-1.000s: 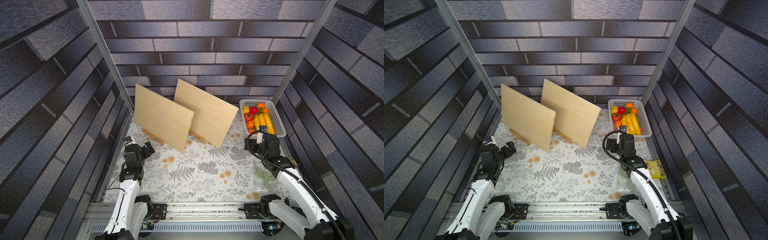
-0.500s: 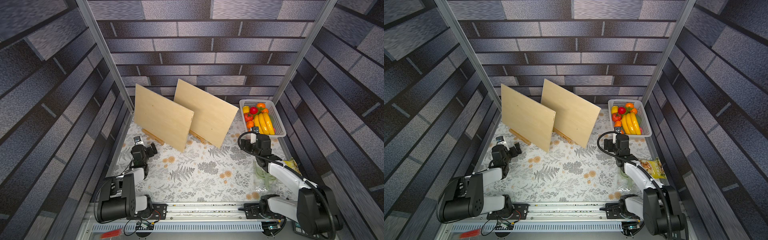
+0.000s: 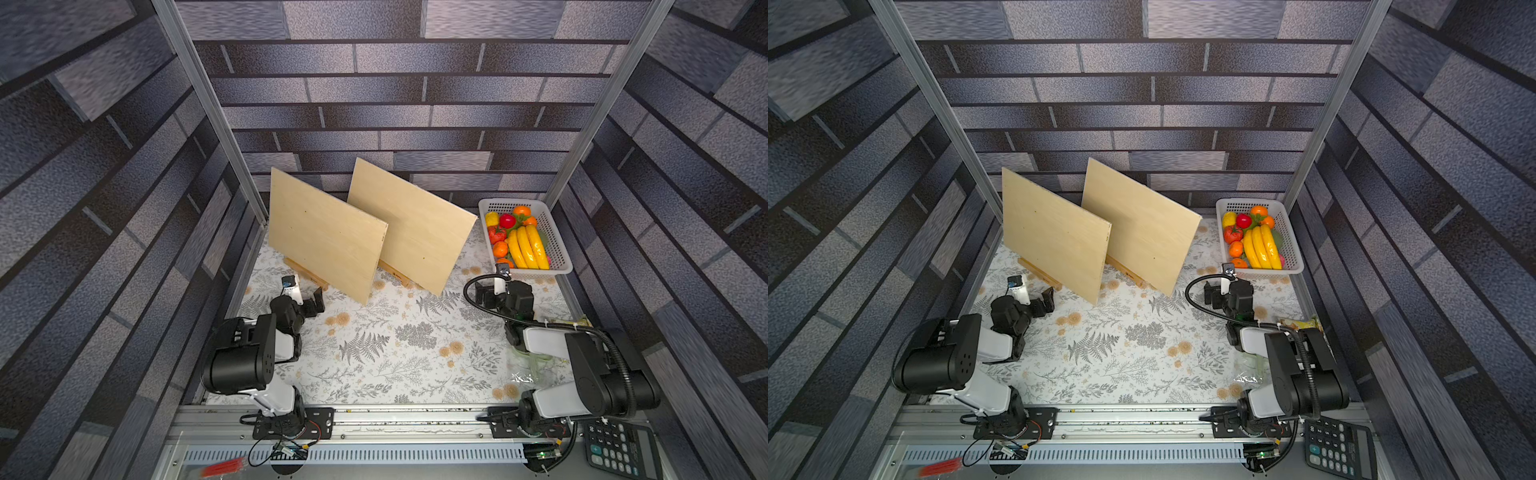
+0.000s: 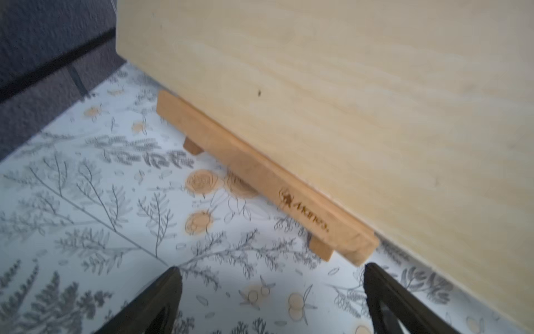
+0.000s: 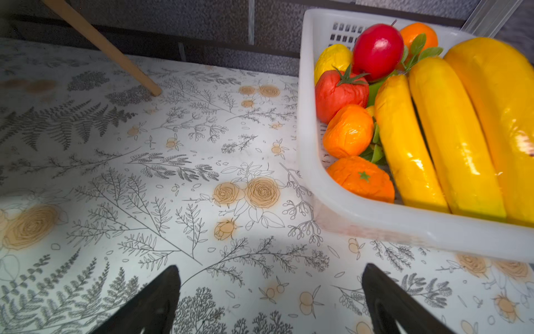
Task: Assemble the easel
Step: Reset both arms
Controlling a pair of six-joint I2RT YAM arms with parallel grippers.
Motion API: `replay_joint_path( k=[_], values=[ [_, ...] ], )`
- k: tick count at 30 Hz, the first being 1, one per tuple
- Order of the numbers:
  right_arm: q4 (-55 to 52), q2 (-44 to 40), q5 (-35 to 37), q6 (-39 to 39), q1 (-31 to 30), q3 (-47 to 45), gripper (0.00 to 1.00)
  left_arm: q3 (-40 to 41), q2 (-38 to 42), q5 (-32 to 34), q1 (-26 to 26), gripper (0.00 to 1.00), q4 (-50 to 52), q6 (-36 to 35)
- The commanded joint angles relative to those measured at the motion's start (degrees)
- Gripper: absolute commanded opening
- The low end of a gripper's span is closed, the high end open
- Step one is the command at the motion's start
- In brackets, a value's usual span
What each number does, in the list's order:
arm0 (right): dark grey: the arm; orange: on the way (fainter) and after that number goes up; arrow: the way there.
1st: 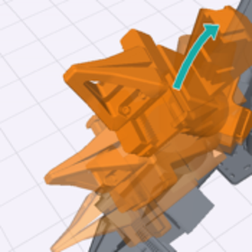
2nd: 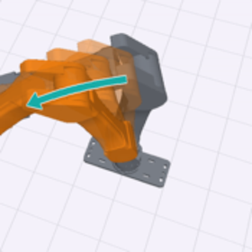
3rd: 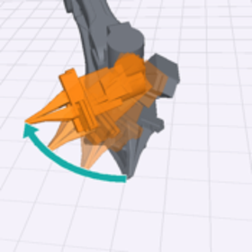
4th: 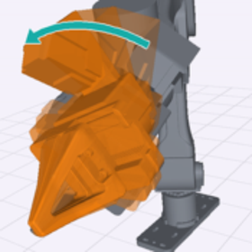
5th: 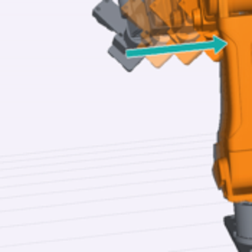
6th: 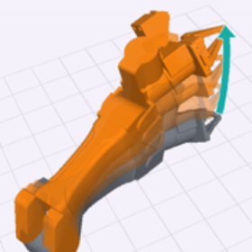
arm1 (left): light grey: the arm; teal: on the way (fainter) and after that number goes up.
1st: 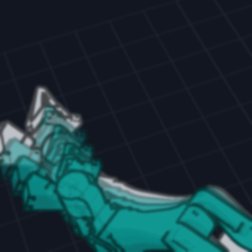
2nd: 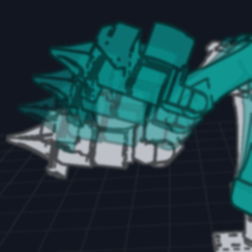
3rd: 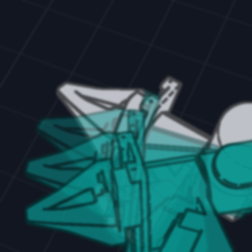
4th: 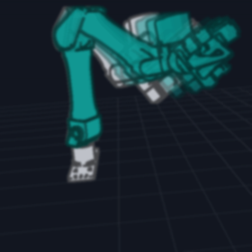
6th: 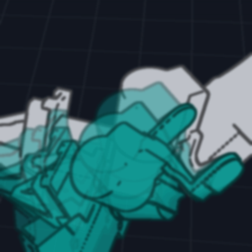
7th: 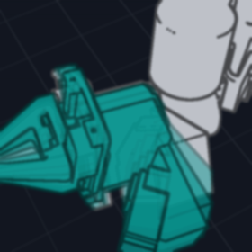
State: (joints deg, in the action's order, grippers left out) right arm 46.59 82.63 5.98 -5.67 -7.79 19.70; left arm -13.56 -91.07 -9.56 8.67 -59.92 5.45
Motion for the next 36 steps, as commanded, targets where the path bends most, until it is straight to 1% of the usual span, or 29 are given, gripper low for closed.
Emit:
replay_joint_path(
  k=[1,2,4,5,6,7,8,9,10,11,18,24,36],
  values=[
    [10.2,0.3,0.8,0.1,0.4,-3.5,1.0,-5.1,1.3,5.6,-0.1,1.0,0.3,1.4],
    [11.9,1.3,1.3,0.5,0.7,-3.9,1.0,-6.0,0.5,6.6,-1.0,1.0,0.1,0.4],
    [16.7,5.9,1.5,0.8,1.0,-4.2,1.0,-9.0,2.4,9.2,-2.3,1.0,9.5,0.0],
    [19.5,7.8,2.3,1.0,1.0,-4.1,1.0,-8.9,2.0,10.2,-2.9,1.0,8.6,-0.5],
    [15.5,6.7,4.1,1.8,1.0,-2.8,1.0,-8.3,1.0,11.0,-3.3,1.0,5.7,-1.1],
    [10.1,5.7,3.4,2.1,1.4,-1.0,1.0,-8.2,1.4,11.2,-3.3,1.0,6.2,-1.0],
    [9.9,6.4,2.3,3.0,2.1,-0.3,1.0,-8.3,1.9,11.5,-3.3,1.0,7.2,-0.7],
    [9.1,6.5,2.7,4.2,3.0,0.4,1.0,-8.2,1.7,11.6,-3.4,1.0,6.7,-0.7],
    [6.3,5.9,2.5,4.8,3.5,1.1,1.0,-8.0,1.2,11.7,-3.4,1.0,5.3,-1.0],
    [6.8,6.3,1.5,5.2,4.1,1.2,1.0,-8.1,1.4,11.7,-3.4,1.0,5.9,-1.0],
    [7.4,6.1,1.5,5.1,4.2,0.8,1.0,-8.5,1.4,11.2,-3.6,1.0,6.9,-1.2],
    [7.9,6.1,1.7,5.1,4.2,0.7,1.0,-9.6,1.4,8.5,-3.7,1.0,8.7,-2.4],
    [7.3,6.2,1.6,5.2,4.2,1.0,1.0,-9.9,1.1,8.1,-3.8,1.0,9.0,-2.7]
  ],
)
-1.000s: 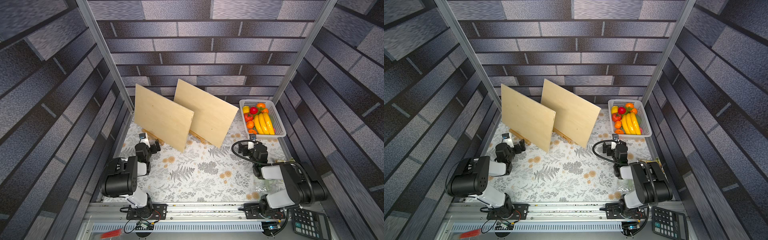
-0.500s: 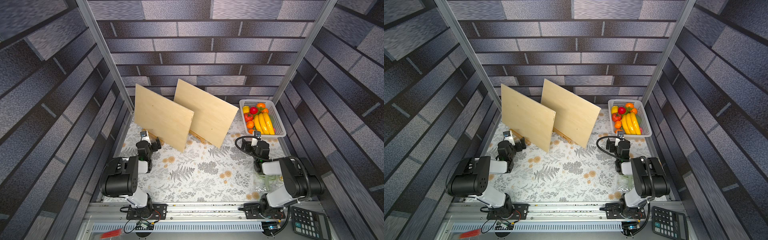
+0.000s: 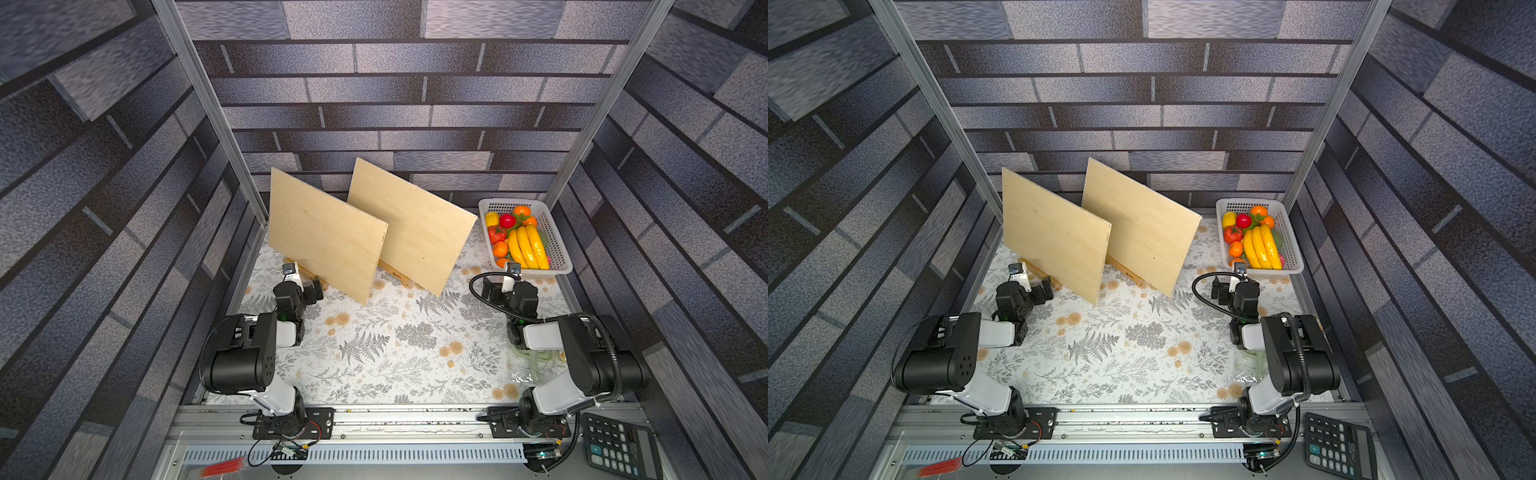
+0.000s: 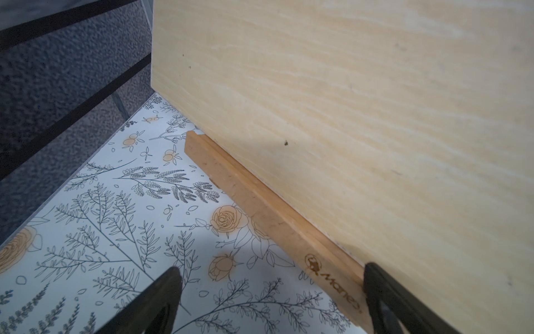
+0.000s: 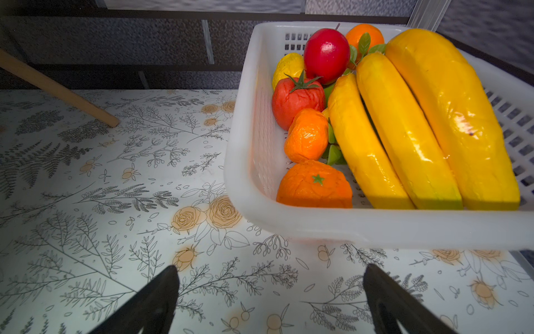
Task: Assemble the easel
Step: Reset both arms
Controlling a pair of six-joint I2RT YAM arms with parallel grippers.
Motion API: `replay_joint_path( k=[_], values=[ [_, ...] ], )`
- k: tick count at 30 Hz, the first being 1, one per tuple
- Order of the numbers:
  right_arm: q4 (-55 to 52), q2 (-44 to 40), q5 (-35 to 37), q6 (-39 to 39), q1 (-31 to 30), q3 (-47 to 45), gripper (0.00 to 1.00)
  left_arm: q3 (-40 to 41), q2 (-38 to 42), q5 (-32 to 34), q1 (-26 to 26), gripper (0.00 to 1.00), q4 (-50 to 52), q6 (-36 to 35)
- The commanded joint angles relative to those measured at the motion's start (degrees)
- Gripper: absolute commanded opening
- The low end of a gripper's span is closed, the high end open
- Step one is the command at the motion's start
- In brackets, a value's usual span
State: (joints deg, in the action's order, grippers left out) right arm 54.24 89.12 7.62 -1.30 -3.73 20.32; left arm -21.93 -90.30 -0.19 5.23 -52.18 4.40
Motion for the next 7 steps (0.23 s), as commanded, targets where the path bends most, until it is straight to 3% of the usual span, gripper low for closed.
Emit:
replay_joint_path(
  k=[1,7],
  values=[
    [-0.4,-0.3,0.0,0.8,0.1,0.3,1.0,-1.7,0.4,-1.6,-0.1,1.0,1.7,-1.4],
    [-0.1,-0.3,0.0,0.9,0.1,0.3,1.0,-0.9,0.6,-1.9,-0.1,1.0,0.7,-1.5]
  ],
)
